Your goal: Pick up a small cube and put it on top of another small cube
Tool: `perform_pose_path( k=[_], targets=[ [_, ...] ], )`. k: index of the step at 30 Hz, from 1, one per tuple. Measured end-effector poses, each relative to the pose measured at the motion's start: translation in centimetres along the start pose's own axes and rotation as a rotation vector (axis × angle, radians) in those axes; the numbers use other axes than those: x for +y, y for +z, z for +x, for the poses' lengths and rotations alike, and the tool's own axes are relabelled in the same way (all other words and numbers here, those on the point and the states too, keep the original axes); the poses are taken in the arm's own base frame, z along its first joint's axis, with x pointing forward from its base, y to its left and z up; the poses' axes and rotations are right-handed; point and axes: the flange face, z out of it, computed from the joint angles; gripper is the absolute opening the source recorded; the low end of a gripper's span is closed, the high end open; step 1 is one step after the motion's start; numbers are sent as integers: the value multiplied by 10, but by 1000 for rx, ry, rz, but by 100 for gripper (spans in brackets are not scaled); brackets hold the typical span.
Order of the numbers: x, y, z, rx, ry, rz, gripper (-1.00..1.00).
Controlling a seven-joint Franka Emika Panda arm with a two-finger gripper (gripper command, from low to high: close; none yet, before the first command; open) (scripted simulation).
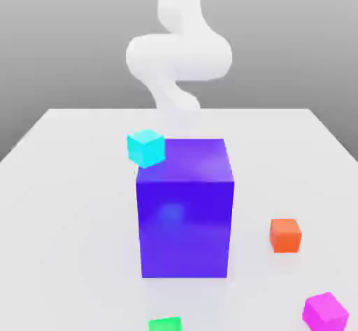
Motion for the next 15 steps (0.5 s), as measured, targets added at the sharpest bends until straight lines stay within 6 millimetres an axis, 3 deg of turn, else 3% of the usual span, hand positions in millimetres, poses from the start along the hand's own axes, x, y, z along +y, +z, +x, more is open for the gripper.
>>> perform_pose_path(
  k=[7,15],
  targets=[
    [-31,123,-41,-102,-73,-146,0],
    [-39,252,-117,-242,-160,-272,0]
  ],
)
